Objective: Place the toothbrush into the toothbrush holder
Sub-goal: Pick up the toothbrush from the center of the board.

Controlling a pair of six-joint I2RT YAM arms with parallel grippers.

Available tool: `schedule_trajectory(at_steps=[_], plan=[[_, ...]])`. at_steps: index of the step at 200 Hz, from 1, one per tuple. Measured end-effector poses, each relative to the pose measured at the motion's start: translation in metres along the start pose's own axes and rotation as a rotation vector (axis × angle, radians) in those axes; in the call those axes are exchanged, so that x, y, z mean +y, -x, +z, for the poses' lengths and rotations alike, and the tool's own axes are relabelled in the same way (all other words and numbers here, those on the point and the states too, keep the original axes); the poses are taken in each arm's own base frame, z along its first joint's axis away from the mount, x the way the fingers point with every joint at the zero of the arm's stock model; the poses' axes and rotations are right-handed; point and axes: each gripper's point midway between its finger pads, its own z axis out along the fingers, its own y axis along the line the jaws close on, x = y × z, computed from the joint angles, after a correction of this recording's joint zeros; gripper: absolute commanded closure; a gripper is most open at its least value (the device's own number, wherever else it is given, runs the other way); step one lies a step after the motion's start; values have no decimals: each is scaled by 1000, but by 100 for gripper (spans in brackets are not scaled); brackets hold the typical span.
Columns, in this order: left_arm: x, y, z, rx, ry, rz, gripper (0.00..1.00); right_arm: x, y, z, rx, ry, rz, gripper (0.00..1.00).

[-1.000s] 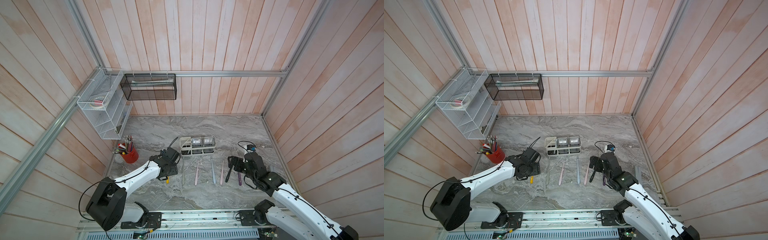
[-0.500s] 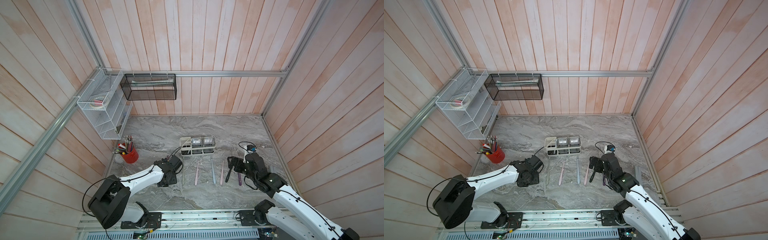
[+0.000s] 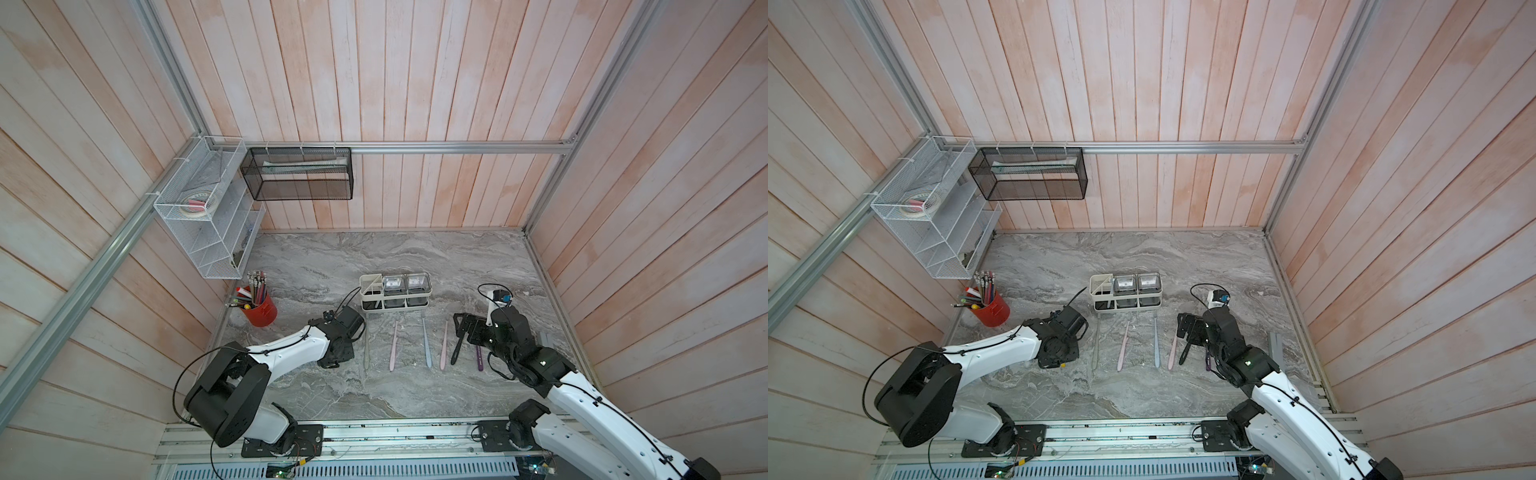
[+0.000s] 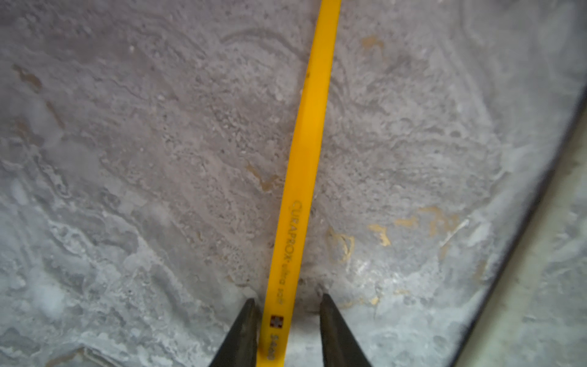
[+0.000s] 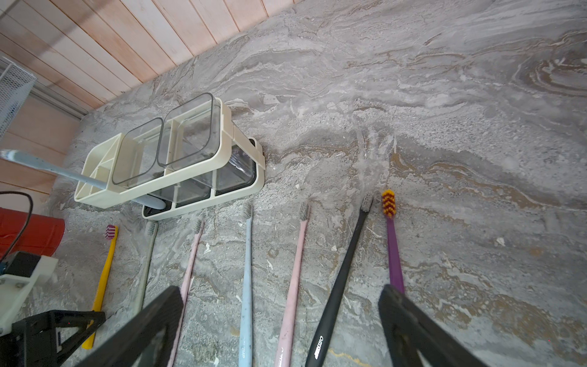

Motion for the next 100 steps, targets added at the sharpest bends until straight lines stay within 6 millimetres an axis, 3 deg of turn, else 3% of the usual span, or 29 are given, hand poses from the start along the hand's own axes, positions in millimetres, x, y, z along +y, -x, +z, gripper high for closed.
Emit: schedule_trajectory(at_steps=[100], plan=[[2,2,1,-19,11,7,92,5,-3,-1,6,17,-4,2]])
